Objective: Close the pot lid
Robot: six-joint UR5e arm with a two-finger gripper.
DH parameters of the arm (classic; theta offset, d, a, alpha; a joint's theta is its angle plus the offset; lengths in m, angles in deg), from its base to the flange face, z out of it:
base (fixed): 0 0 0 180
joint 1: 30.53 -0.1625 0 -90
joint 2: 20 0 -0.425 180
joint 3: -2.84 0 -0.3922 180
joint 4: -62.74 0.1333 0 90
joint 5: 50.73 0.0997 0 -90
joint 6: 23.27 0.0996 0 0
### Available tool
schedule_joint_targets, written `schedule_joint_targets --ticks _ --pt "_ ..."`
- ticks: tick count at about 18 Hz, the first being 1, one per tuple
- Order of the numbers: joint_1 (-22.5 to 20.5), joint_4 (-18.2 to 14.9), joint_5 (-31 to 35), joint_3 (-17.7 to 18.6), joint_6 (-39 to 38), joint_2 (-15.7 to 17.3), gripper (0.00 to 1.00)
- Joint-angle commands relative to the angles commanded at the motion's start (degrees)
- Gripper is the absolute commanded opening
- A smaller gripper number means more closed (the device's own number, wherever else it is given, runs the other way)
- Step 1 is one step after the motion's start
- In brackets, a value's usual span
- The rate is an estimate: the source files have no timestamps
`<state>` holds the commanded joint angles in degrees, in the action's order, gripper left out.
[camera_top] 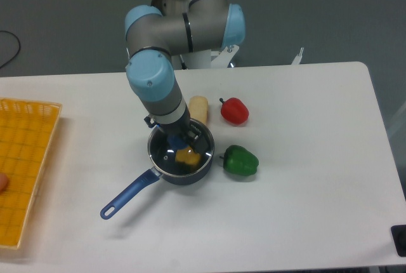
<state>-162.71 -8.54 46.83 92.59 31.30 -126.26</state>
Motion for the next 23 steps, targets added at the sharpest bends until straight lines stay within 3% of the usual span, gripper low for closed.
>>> schedule_joint_targets --ticks 3,6,10,15,19,23 --pt "-4.3 -0.3 -0.8 -1.2 7.1 0.3 1.0" --pt "-9.3 -2.7 -1.1 -1.1 15.5 2.0 1.0" --pt "-17.7 -2.8 -6.1 -1.2 22.7 2.2 1.0" --pt "-28.9 -2.8 -7.1 -1.2 39.4 2.1 1.0" --pt "-35.1 -3.3 -6.8 -0.5 47.6 2.0 1.0" --pt "-41.4 -3.5 -6.8 0.2 61.6 1.9 1.0"
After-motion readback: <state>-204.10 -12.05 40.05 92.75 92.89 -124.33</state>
